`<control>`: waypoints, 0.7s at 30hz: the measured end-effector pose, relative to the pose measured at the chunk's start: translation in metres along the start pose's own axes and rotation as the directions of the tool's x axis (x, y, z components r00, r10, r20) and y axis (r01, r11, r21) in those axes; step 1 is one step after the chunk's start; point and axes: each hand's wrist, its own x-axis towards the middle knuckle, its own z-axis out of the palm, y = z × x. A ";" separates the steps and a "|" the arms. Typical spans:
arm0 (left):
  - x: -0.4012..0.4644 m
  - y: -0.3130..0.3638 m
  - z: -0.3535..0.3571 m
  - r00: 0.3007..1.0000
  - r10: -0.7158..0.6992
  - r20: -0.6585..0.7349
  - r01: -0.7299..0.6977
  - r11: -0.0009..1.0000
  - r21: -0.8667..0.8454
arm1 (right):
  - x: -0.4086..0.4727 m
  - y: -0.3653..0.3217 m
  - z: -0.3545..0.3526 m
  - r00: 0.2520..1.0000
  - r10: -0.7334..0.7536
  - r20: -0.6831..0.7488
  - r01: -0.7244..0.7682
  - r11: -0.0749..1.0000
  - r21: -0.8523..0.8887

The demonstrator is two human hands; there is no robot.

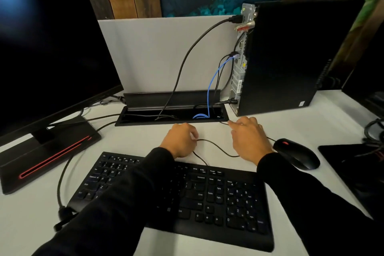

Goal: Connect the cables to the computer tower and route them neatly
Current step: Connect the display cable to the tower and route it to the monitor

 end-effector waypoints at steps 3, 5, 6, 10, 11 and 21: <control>-0.008 -0.013 -0.007 0.998 -0.066 -0.004 0.066 0.997 -0.037 | -0.009 -0.005 -0.002 0.999 0.034 -0.032 -0.033 0.999 0.021; -0.016 -0.017 -0.012 0.997 -0.073 0.008 0.073 0.996 -0.054 | -0.012 -0.012 -0.005 1.000 0.004 -0.010 -0.004 0.999 0.036; -0.018 -0.017 -0.012 0.997 -0.078 0.011 0.078 0.995 -0.056 | -0.012 -0.014 -0.007 0.999 -0.017 0.036 0.015 0.999 0.047; -0.030 -0.022 -0.008 0.981 -0.183 -0.061 0.179 0.982 -0.067 | -0.019 -0.028 -0.007 0.964 -0.046 0.264 0.051 0.999 -0.014; -0.034 -0.022 -0.008 0.975 -0.205 -0.087 0.200 0.978 -0.067 | -0.021 -0.031 -0.007 0.961 -0.037 0.274 0.043 0.999 -0.014; -0.067 -0.036 -0.029 0.992 0.000 -0.123 -0.010 0.996 -0.084 | -0.031 -0.055 -0.014 0.977 0.014 -0.214 0.003 0.997 0.081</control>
